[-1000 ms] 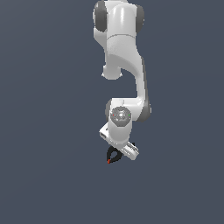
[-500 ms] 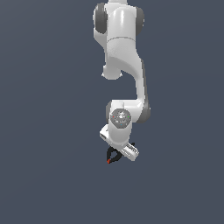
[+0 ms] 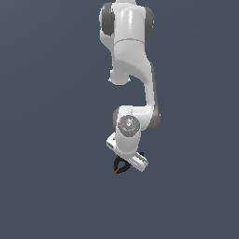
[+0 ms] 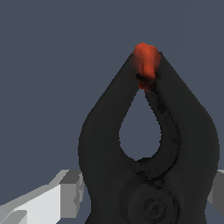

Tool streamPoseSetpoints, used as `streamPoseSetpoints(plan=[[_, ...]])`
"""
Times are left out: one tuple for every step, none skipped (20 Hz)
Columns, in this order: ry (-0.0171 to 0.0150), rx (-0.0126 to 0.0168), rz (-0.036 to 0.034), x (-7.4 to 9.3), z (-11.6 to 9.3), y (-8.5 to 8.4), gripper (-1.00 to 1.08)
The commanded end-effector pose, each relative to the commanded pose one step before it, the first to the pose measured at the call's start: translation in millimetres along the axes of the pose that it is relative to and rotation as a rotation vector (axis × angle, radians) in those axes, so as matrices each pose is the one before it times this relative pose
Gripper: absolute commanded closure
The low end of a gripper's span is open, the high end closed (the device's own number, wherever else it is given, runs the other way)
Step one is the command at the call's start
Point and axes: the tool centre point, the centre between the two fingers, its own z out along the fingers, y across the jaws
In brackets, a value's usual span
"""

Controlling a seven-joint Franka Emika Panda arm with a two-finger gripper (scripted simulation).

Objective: Pick up the object and move it to a goal position.

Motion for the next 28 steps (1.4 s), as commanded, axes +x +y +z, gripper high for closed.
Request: streamPoseSetpoints(plan=[[0.00196, 0.00174, -0.00001, 0.65, -6.04, -0.02, 1.08], [0.00000, 0.00000, 0.00000, 0.00, -3.15, 0.40, 1.08], [0.00000, 0.00000, 0.00000, 0.00, -3.74, 0.47, 1.08], [0.00000, 0.00000, 0.00000, 0.00, -4.36, 0.55, 1.08], [0.00000, 0.00000, 0.00000, 0.00, -4.99, 0.63, 1.08], [0.00000, 0.00000, 0.00000, 0.00, -5.63, 0.71, 1.08], [0.00000, 0.00000, 0.00000, 0.00, -6.30, 0.79, 1.08], [0.00000, 0.00000, 0.00000, 0.00, -6.99, 0.87, 1.08], [-0.00029, 0.00047, 0.00041, 0.20, -7.77, 1.21, 1.08], [0.00000, 0.00000, 0.00000, 0.01, -8.46, 1.05, 1.08], [0.00000, 0.00000, 0.00000, 0.01, -9.17, 1.14, 1.08], [0.00000, 0.00000, 0.00000, 0.02, -9.82, 1.21, 1.08], [0.00000, 0.00000, 0.00000, 0.03, -10.42, 1.28, 1.08], [-0.00013, 0.00028, 0.00038, 0.22, -11.03, 1.58, 1.08], [0.00000, 0.00000, 0.00000, 0.05, -11.49, 1.41, 1.08], [0.00000, 0.00000, 0.00000, 0.06, -11.93, 1.46, 1.08], [0.00000, 0.00000, 0.00000, 0.07, -12.05, 1.47, 1.08], [0.00000, 0.00000, 0.00000, 0.09, -12.04, 1.46, 1.08], [0.00008, 0.00007, 0.00048, 0.29, -12.08, 1.72, 1.08], [0.00000, 0.00000, 0.00000, 0.11, -11.96, 1.44, 1.08], [0.00000, 0.00000, 0.00000, 0.13, -11.97, 1.43, 1.08], [0.00000, 0.00000, 0.00000, 0.14, -11.95, 1.42, 1.08], [0.00000, 0.00000, 0.00000, 0.16, -11.90, 1.41, 1.08], [0.00000, 0.00000, 0.00000, 0.17, -11.85, 1.39, 1.08], [0.00044, -0.00028, 0.00046, 0.28, -11.92, 1.56, 1.08], [0.00000, 0.00000, 0.00000, 0.21, -11.74, 1.36, 1.08], [0.00000, 0.00000, 0.00000, 0.23, -11.67, 1.34, 1.08], [0.00000, 0.00000, 0.00000, 0.24, -11.59, 1.32, 1.08]])
